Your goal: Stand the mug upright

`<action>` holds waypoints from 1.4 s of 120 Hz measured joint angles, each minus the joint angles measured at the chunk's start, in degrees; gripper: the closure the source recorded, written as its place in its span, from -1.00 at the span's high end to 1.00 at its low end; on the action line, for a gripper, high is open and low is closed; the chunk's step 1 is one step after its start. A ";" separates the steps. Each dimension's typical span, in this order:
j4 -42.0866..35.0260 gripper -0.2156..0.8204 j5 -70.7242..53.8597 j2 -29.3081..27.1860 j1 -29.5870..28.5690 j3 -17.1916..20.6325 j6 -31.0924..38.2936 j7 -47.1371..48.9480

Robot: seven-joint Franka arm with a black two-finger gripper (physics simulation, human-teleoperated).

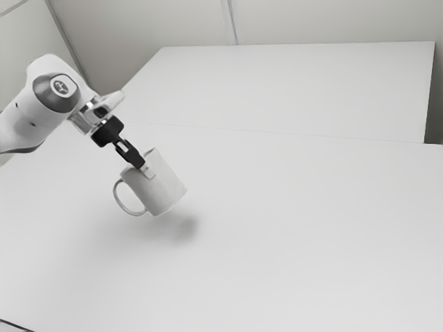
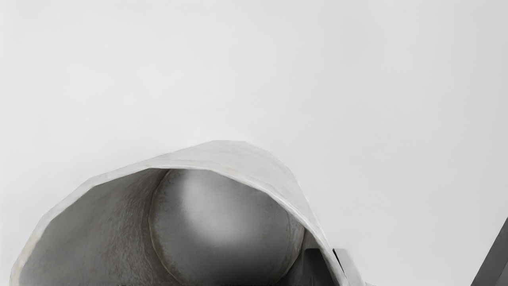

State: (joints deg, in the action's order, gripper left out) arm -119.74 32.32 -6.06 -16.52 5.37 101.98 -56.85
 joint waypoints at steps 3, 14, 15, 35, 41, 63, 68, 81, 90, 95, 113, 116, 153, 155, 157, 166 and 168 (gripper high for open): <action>-0.86 -0.90 -1.30 -1.02 0.42 0.01 0.79 0.95; -3.02 -0.90 -5.77 -3.78 2.42 0.06 3.69 4.53; -3.19 -0.90 -6.14 -4.03 2.66 0.06 3.92 4.85; -7.77 -0.90 -13.33 -9.59 8.63 0.02 8.57 11.64; -8.58 -0.90 -15.43 -11.03 10.51 0.01 9.50 13.81; -15.11 -0.90 -21.46 -15.47 14.17 0.22 14.85 21.58; -17.08 -0.90 -22.36 -15.83 14.44 0.40 17.00 23.09; -21.50 -0.90 -24.01 -16.08 14.72 0.96 23.07 26.58; -24.08 -0.90 -24.74 -15.97 14.75 1.22 27.49 28.65; -25.23 -0.90 -25.11 -15.77 14.76 1.27 29.87 29.70; -26.55 -0.90 -25.83 -13.65 14.76 1.26 36.40 32.93; -26.58 -0.90 -25.88 -13.32 14.76 1.24 37.18 33.39; -26.55 -0.90 -26.00 -8.04 14.90 1.22 42.68 37.76; -26.55 -0.90 -26.00 -7.73 14.91 1.22 42.81 37.94; -26.53 -0.90 -26.00 -7.40 14.92 1.22 42.92 38.11; -26.47 -0.91 -25.97 -6.40 14.94 1.22 43.37 38.84; -26.46 -0.92 -25.98 -6.26 14.94 1.22 43.45 39.00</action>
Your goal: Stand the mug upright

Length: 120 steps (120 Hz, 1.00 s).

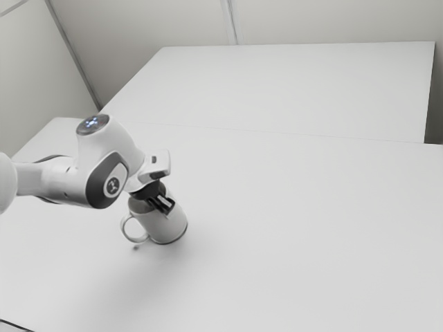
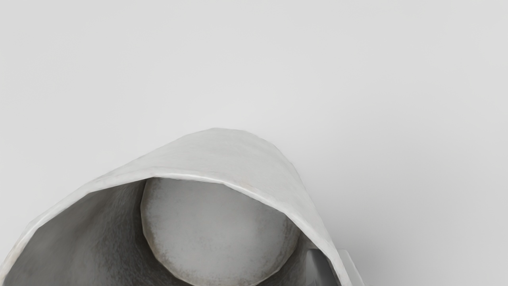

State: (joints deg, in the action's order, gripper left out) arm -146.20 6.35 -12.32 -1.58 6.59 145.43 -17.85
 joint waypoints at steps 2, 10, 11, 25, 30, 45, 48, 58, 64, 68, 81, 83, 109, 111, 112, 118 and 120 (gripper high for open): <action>0.00 -0.92 0.00 0.13 0.00 0.00 0.07 0.16; 0.01 -0.79 0.09 0.26 0.07 0.02 0.28 0.69; 0.01 -0.77 0.10 0.25 0.08 0.03 0.30 0.75; 0.07 -0.26 0.27 -0.65 0.67 0.05 0.47 1.46; 0.33 -0.11 0.27 -1.29 0.84 0.02 0.42 1.65; 4.84 0.20 0.20 -2.58 0.92 0.00 -2.08 2.15; 6.38 0.24 0.19 -2.65 0.88 0.00 -3.32 2.29; 11.52 0.35 0.13 -2.72 0.82 0.00 -8.88 3.21; 14.50 0.40 0.11 -2.51 0.80 0.00 -12.92 4.12; 16.69 0.43 0.12 -2.05 0.78 0.00 -15.75 4.85; 25.35 0.49 0.14 1.92 0.83 0.06 -24.55 7.25; 26.69 0.50 0.13 2.65 0.84 0.07 -25.84 7.62; 40.57 0.55 -0.95 8.15 0.69 0.48 -39.59 11.68; 41.64 0.55 -1.04 8.63 0.66 0.59 -40.44 11.94; 42.18 0.56 -1.08 8.85 0.67 0.63 -40.85 12.06; 44.90 0.56 -1.30 10.02 0.81 0.78 -43.09 12.77; 45.68 0.56 -1.38 10.30 0.87 0.81 -43.77 12.99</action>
State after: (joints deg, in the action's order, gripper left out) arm -100.52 4.97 -2.01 -0.71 7.40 101.66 -4.87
